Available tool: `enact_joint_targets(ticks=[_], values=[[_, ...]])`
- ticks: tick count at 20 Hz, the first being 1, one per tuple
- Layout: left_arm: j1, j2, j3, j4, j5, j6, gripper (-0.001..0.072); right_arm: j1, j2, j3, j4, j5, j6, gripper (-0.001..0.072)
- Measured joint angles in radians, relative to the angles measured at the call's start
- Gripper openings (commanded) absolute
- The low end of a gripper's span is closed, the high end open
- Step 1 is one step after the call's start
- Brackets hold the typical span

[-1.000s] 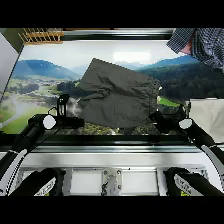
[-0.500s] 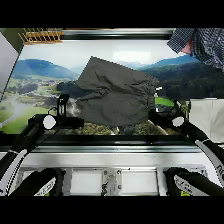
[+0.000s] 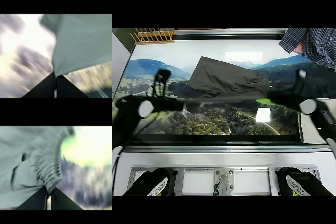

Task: Fold the clothes and pants, and hang the long-sleeved shirts on hangers.

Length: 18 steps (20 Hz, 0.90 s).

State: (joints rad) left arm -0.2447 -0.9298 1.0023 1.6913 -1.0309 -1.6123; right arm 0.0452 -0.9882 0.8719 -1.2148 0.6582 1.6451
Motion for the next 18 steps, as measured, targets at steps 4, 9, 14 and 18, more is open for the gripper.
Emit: enact_joint_targets(ticks=[4,9,14,18], values=[[-0.004,0.092,0.338,0.111,-0.006,0.000,0.0004,-0.003,0.172,0.274,-0.082,0.160,-0.012,0.0018],[-0.092,0.227,0.602,0.151,0.032,-0.020,0.0004,-0.005,0.396,0.433,-0.089,0.263,-0.011,0.0017],[-0.284,0.295,0.700,0.179,0.058,-0.053,0.0004,-0.006,0.542,0.464,-0.076,0.385,0.058,0.0018],[-0.383,0.252,0.720,0.210,0.099,-0.077,0.0004,-0.006,0.573,0.469,-0.053,0.519,0.142,0.0017]])
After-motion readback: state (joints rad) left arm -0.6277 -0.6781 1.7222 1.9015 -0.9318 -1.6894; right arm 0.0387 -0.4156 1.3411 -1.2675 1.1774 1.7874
